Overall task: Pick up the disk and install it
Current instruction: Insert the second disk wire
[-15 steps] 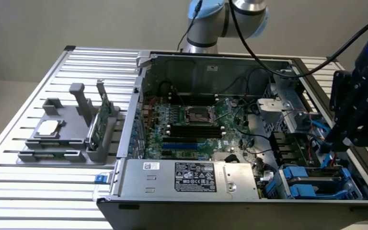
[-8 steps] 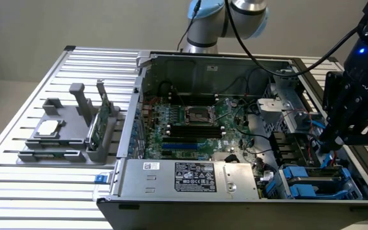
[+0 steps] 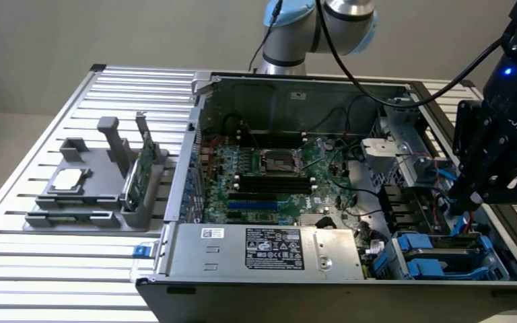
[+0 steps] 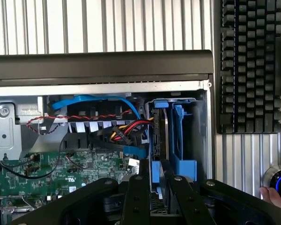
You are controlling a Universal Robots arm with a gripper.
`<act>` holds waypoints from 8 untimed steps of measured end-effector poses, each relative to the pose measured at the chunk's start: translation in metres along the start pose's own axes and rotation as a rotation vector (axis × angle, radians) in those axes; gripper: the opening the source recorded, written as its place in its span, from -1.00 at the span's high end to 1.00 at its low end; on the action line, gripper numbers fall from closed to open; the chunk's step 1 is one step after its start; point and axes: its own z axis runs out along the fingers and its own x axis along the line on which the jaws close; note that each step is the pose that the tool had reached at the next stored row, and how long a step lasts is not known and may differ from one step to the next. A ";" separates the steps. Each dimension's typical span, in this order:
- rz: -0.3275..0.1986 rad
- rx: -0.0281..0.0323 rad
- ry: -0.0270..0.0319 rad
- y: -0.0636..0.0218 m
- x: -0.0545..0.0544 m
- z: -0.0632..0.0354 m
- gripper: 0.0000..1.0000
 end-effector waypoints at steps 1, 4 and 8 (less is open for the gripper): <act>0.000 0.0000 0.0000 0.0000 0.000 0.0000 0.51; 0.000 0.0000 0.0000 0.0000 0.000 0.0000 0.51; 0.000 -0.0001 -0.0001 -0.0001 0.001 0.0000 0.51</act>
